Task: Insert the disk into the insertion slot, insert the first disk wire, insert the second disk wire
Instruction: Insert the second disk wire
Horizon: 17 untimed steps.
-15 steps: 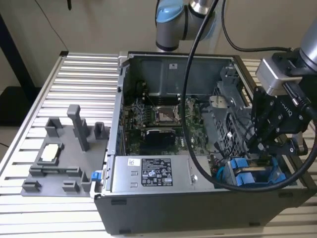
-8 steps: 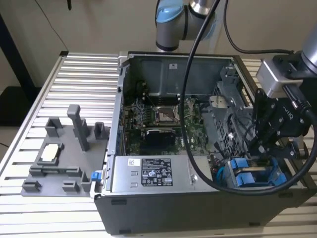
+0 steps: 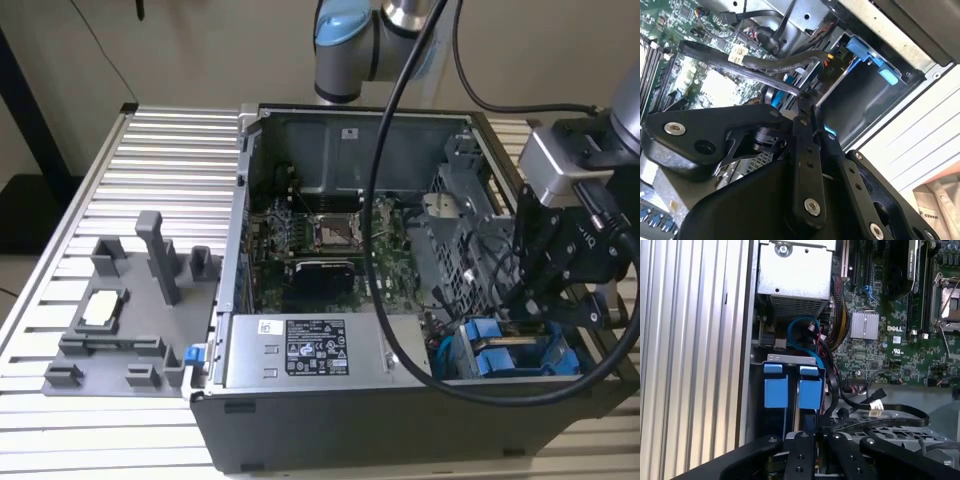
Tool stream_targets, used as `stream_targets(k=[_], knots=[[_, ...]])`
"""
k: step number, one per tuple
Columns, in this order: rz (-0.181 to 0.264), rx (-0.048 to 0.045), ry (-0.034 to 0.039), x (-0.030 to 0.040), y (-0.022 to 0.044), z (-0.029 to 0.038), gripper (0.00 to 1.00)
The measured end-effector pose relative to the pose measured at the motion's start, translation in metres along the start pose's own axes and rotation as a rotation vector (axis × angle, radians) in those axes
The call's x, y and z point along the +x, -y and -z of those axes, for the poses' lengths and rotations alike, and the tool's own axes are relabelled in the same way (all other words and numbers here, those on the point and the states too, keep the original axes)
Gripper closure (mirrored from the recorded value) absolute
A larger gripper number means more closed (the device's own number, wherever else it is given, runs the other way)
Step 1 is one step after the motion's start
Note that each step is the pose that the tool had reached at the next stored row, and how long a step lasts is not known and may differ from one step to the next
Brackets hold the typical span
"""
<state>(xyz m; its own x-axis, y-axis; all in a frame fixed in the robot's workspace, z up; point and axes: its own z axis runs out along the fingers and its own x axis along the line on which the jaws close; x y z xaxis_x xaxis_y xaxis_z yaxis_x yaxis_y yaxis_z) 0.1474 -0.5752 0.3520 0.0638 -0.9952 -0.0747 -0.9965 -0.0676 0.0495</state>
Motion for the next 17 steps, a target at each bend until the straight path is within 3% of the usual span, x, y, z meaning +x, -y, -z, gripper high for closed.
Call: stream_targets(k=[1, 17], knots=[[0.001, 0.0075, -0.0004, 0.0, -0.0003, -0.0002, 0.84], [-0.039, 0.012, 0.0014, 0.0002, -0.0001, -0.0026, 0.84]])
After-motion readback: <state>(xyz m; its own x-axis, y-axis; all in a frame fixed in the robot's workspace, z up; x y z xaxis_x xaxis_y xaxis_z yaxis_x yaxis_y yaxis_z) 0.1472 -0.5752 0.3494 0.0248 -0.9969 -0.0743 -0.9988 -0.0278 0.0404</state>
